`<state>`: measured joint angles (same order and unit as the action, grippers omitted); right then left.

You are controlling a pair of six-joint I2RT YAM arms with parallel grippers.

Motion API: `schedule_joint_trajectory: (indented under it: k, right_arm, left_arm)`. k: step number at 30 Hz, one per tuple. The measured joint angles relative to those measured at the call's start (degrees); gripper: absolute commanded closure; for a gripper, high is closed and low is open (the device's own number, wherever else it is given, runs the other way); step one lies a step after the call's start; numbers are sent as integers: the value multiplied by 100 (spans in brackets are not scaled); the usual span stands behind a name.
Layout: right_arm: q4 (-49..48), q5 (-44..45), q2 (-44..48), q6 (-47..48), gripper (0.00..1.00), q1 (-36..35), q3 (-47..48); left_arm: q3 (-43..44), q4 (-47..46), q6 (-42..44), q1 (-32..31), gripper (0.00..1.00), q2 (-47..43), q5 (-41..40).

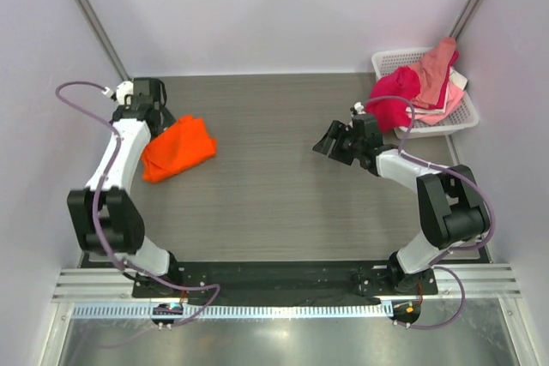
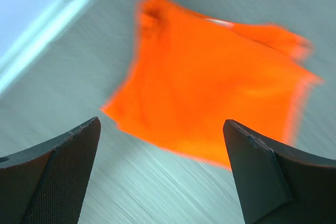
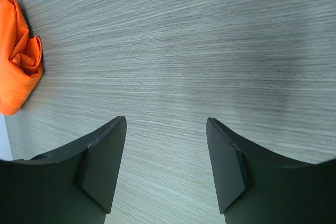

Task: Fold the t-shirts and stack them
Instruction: Neatly place the folded tshirt to the corner

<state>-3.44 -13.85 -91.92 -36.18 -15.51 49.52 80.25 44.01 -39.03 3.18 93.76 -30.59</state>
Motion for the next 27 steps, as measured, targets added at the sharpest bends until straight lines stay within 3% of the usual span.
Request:
schedule_joint_trajectory:
  k: [5,8,11,14,16,17,19,20,27]
  right_arm:
    - [-120,46,275,7,29,0,-260]
    - [-160,96,457,11,30,0,-302]
    - [-271,153,610,13,32,0,-326]
    - [-356,175,632,15,36,7,-334]
    - [-382,190,632,15,37,22,-369]
    - [-387,197,632,17,39,26,-382]
    - [-389,199,632,17,39,28,-413]
    - [-389,199,632,17,40,33,-428]
    - [-413,212,629,15,43,37,-446]
  left_arm:
    - [-901,-767,-2,-492,0,-1821,1161]
    - [-1191,-1174,-61,-833,0,-2103,1665]
    - [-1147,-1530,-83,-1274,2,-1657,2000]
    - [-1019,-1770,-79,-1576,7,-621,2240]
    - [-890,-1812,-74,-1641,15,55,2315]
    - [-791,-1781,-76,-1639,24,317,2339]
    - [-605,-1818,-125,-1565,28,769,2461]
    - [-608,-1908,-138,-1508,33,848,2544]
    - [-1412,-3174,-557,-916,34,540,3449]
